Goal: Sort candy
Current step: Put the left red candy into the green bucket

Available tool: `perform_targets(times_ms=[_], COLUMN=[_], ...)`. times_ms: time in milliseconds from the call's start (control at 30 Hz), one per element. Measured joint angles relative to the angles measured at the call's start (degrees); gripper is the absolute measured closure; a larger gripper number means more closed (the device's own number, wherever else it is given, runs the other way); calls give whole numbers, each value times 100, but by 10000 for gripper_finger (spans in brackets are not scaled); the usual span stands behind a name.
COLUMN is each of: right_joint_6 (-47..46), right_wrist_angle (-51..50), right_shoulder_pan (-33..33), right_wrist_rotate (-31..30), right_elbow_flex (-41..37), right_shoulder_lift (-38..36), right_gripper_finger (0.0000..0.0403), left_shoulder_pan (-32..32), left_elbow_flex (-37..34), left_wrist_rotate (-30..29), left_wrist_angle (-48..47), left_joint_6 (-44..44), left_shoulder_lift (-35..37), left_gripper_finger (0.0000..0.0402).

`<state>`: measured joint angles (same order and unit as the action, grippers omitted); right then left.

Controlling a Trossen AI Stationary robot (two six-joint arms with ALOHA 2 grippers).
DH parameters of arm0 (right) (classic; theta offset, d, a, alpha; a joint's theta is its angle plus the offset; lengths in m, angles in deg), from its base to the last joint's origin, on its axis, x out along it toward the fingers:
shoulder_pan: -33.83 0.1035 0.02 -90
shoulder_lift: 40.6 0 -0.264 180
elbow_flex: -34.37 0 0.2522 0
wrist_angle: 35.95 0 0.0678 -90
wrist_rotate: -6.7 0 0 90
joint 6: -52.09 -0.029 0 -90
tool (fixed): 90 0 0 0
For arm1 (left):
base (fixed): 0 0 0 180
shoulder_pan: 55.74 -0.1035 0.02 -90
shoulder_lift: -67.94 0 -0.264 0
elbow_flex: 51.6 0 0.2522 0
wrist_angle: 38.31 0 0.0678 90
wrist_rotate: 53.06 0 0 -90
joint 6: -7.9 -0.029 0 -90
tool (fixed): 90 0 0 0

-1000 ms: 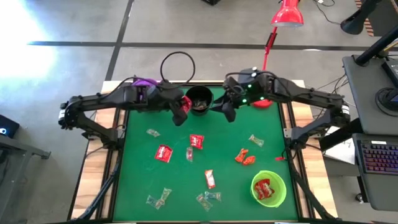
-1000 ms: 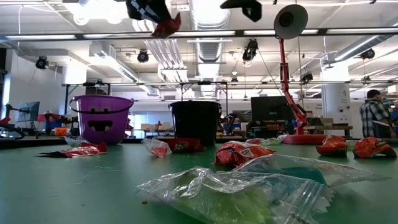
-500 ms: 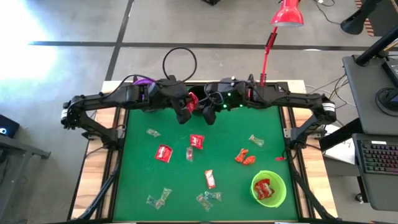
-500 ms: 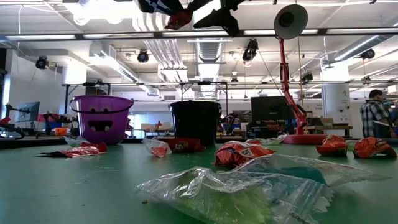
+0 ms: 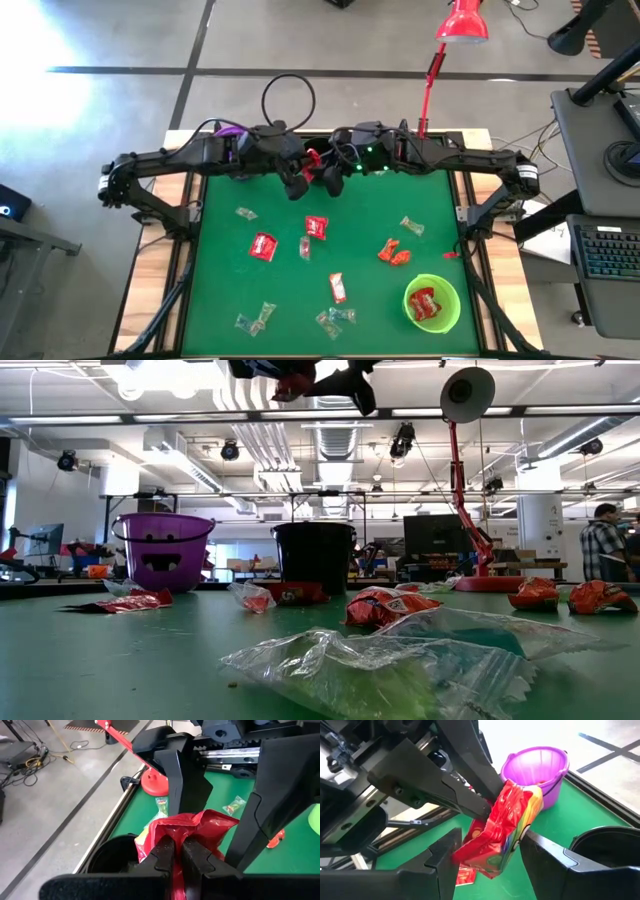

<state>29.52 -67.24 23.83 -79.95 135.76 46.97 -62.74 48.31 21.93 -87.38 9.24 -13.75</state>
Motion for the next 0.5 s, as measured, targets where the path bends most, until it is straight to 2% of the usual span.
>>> perform_targets(times_ms=[133,367,500], right_joint_6=[-3,-93,-111], right_wrist_angle=[-25,-284,-419], right_shoulder_pan=[-2,-8,-4], right_wrist_rotate=[-68,-98,-89], right_elbow_flex=[0,-4,-4], right_shoulder_lift=[0,0,0], right_gripper_finger=[245,347,383], left_shoulder_pan=[-2,-2,-12], left_elbow_flex=[0,0,0], left_wrist_rotate=[-2,-2,2], left_wrist_angle=[94,173,192], left_joint_6=[-91,-248,-264], left_shoulder_lift=[-77,-221,-217], left_gripper_finger=[401,402,401])
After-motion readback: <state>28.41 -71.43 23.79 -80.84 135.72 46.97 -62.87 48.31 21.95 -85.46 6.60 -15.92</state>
